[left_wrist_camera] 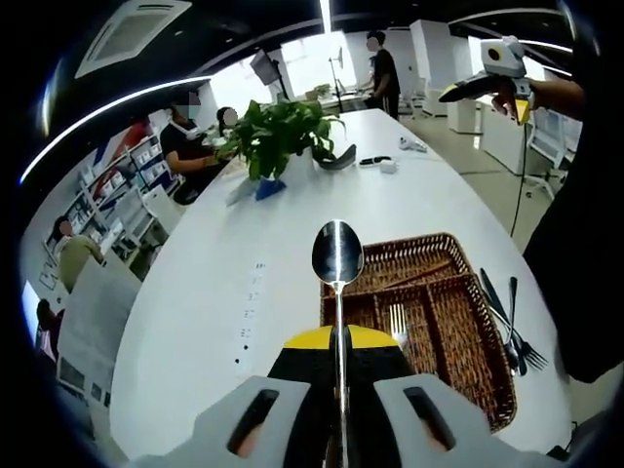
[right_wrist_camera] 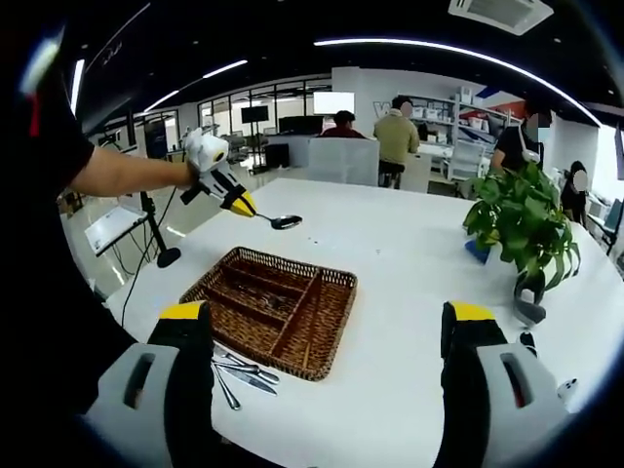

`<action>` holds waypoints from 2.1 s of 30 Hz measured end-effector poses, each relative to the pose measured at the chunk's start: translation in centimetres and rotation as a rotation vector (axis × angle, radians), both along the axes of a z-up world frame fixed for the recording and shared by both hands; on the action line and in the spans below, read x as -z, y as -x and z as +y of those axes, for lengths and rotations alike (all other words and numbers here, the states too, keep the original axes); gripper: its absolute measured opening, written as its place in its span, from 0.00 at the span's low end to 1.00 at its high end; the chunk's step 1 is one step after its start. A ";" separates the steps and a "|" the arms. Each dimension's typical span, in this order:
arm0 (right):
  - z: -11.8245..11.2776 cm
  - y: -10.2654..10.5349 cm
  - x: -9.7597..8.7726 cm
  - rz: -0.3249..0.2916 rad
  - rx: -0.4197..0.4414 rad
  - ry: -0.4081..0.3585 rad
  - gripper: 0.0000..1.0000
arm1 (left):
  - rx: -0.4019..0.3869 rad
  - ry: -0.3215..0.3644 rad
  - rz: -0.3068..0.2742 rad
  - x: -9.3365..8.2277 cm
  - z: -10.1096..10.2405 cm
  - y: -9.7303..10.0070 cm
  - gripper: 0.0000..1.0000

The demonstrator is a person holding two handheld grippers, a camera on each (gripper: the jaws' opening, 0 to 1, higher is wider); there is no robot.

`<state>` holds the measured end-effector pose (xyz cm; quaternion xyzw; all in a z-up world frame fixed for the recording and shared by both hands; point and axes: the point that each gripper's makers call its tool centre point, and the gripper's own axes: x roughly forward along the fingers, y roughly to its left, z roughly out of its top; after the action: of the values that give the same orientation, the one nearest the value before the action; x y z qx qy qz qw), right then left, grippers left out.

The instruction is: Arrange the knives, forks, and spoons in their matching storage slots by inserting each utensil handle-first until every utensil is classified and aligned in the correct compartment

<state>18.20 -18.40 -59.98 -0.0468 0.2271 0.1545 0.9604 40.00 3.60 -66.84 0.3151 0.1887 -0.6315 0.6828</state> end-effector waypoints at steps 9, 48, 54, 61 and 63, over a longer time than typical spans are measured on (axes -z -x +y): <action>-0.5 -0.2 0.2 0.011 0.011 0.000 1.00 | -0.009 -0.006 0.015 2.4 0.0 -0.5 0.00; -1.1 0.8 2.7 0.109 0.059 0.006 1.00 | -0.026 -0.055 0.032 12.8 0.0 -1.6 0.00; -0.9 0.7 3.1 0.116 0.058 0.008 1.00 | -0.027 -0.057 0.040 13.8 0.0 -2.1 0.00; -0.7 0.4 3.2 0.124 0.049 0.012 1.00 | -0.031 -0.073 0.040 15.3 0.4 -2.9 0.00; -0.8 0.3 3.2 0.126 0.049 0.013 1.00 | -0.032 -0.073 0.044 15.5 0.4 -3.0 0.00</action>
<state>17.86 -19.19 -63.17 -0.0376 0.2889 0.1321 0.9474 43.00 4.03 -82.32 0.3228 0.2318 -0.6200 0.6765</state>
